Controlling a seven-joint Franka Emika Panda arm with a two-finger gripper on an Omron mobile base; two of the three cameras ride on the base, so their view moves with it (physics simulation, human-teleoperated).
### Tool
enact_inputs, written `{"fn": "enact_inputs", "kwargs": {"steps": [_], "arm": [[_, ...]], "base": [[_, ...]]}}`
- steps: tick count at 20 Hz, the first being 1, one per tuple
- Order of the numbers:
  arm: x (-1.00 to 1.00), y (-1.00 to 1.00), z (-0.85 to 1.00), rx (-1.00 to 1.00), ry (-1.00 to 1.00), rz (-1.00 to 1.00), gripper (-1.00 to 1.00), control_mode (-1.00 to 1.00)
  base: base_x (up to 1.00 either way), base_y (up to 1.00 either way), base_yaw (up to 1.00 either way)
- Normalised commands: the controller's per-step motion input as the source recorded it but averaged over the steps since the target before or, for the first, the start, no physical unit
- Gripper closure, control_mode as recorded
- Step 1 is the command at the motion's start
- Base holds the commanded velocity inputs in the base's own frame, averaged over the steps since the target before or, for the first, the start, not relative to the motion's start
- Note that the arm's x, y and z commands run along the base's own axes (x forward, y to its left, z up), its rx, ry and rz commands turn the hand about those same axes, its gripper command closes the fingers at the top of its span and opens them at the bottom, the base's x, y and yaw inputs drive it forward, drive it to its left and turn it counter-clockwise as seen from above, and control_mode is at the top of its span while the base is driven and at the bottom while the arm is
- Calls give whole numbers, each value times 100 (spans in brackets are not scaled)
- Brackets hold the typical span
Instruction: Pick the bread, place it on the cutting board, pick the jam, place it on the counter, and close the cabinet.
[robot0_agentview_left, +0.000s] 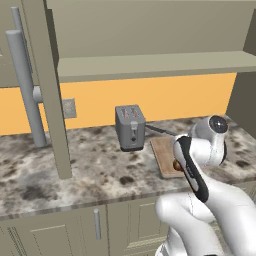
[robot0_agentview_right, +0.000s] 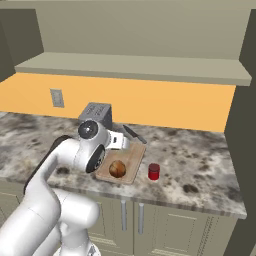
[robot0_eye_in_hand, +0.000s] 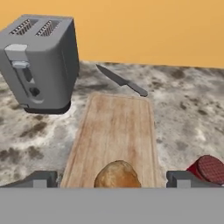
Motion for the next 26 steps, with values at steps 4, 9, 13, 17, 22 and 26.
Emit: {"fn": "enact_inputs", "kwargs": {"steps": [4, 9, 13, 17, 22, 26], "arm": [[-35, 24, 48, 0, -20, 0, -100, -100], [-48, 22, 39, 0, -19, 0, -100, -100], [-51, 14, 35, 0, -21, 0, -100, -100], [-58, 11, 31, 0, -22, 0, -100, -100], [-57, 20, 16, -2, -26, 3, -100, -100], [-68, 23, 17, -3, -30, 3, -100, -100]], "base": [[0, 0, 0], [0, 0, 0], [0, 0, 0], [0, 0, 0], [0, 0, 0], [0, 0, 0]]}}
